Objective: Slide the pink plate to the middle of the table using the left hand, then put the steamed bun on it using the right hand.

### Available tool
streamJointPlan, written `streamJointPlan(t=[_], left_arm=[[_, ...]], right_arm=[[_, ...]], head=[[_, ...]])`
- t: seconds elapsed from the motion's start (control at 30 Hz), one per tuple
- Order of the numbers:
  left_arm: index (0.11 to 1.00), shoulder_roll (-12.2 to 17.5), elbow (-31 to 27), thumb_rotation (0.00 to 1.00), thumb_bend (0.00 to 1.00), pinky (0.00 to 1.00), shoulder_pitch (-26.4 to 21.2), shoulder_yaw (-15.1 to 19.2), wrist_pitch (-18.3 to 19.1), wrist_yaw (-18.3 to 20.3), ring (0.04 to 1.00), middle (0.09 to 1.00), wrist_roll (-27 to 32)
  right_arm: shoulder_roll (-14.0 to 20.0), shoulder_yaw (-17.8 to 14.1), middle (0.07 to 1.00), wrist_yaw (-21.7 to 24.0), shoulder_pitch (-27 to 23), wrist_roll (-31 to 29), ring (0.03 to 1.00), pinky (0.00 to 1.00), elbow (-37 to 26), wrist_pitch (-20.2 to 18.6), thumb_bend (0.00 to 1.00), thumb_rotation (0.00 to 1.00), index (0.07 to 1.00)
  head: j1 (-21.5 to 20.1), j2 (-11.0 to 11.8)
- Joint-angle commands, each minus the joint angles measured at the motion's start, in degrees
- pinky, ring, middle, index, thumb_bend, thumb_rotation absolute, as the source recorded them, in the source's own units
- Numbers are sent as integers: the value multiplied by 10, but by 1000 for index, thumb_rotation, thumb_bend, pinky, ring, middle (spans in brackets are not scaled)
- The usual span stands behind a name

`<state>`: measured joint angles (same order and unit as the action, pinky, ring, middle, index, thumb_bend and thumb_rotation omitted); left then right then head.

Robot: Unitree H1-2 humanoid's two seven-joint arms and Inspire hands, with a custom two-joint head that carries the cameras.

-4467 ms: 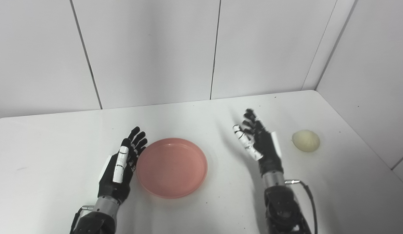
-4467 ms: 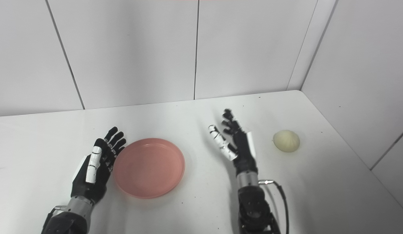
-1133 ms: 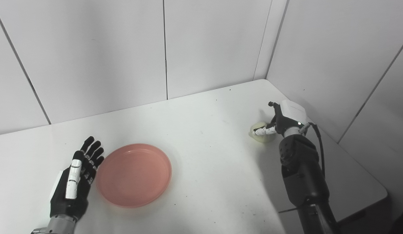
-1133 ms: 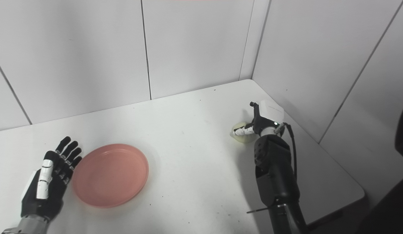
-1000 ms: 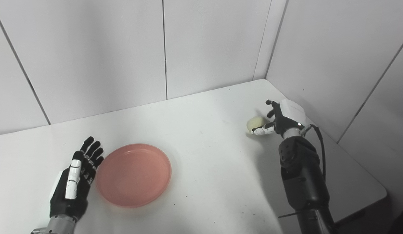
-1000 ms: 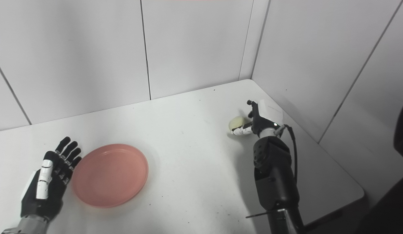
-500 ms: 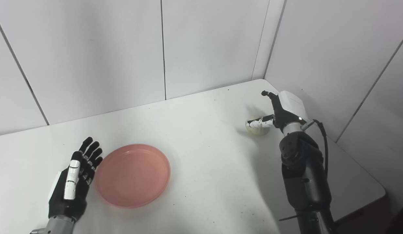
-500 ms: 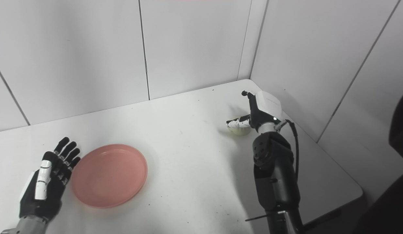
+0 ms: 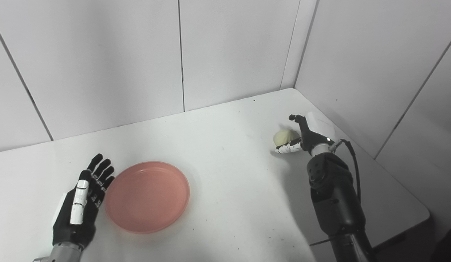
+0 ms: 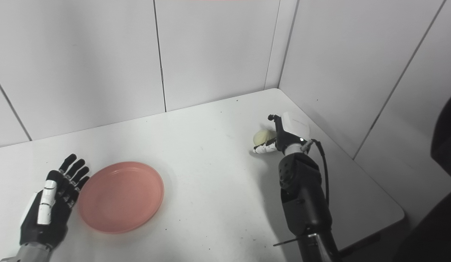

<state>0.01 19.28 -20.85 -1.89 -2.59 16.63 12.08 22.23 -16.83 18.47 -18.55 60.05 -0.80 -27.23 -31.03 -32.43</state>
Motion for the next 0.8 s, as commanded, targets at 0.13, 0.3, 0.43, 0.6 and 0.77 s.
streamJointPlan(t=[0.13, 0.3, 0.43, 0.6, 0.77], left_arm=[[912, 5, -6, 891, 640, 955, 7, -1, 2, 6, 942, 938, 2], [909, 4, -2, 875, 655, 947, 6, -1, 0, 5, 936, 935, 2], [924, 4, -4, 894, 643, 972, 7, -2, 1, 5, 950, 946, 1], [920, 2, -2, 886, 643, 964, 6, -1, -2, 3, 945, 941, 1], [916, 1, -7, 875, 659, 962, 7, -2, 4, 5, 941, 937, 2]], right_arm=[[16, 7, 832, -81, -13, -48, 800, 649, 35, 6, 875, 202, 810], [22, 27, 807, -144, -10, -88, 732, 562, 71, 10, 844, 156, 807], [24, 30, 529, -188, -7, -135, 363, 263, 84, 22, 658, 28, 747], [35, 40, 473, -218, -7, -168, 246, 160, 90, 15, 550, 0, 607], [44, 48, 427, -222, -4, -193, 330, 257, 80, 8, 520, 0, 526]], head=[[1, -2], [2, -4], [4, -5], [7, -5], [11, -7]])
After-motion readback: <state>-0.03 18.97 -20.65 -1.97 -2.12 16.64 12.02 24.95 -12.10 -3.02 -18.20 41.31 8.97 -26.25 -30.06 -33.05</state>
